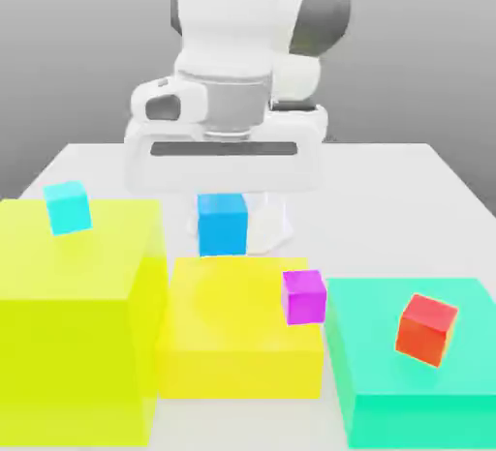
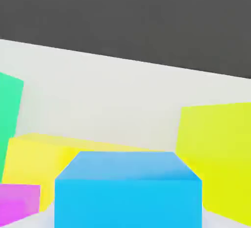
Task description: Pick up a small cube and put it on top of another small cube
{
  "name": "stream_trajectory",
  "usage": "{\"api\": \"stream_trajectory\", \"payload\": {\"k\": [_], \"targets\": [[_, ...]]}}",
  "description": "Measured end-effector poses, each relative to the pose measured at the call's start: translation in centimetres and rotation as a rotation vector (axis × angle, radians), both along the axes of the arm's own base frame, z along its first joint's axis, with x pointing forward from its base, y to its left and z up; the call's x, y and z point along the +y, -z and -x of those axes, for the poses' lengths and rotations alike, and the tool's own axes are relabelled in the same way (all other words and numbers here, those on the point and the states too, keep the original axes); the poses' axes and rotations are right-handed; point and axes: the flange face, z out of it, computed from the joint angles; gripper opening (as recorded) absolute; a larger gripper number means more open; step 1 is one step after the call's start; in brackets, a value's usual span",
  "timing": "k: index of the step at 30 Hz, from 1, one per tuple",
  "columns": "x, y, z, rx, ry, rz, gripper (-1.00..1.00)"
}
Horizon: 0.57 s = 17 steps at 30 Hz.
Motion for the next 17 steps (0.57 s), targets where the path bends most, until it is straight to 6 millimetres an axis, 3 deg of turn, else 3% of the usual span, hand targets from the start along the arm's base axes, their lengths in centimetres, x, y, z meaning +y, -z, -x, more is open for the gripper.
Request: {"api": "stream_trajectory", "payload": {"k": [4, 8, 9, 13, 14, 17], "targets": [[-6.9, -3.0, 2.1, 0.017, -0.007, -0.011, -1.0], [-13.2, -5.9, 5.6, 0.03, -0.016, -0.029, -1.0], [-14.0, -6.5, 6.4, 0.031, -0.037, -0.039, -1.0], [-14.9, -2.3, 7.1, 0.031, -0.06, -0.048, -1.0], [-14.9, -1.2, 7.2, 0.031, -0.061, -0.049, 1.0], [-14.9, -1.2, 7.2, 0.031, -0.061, -0.049, 1.0]]}}
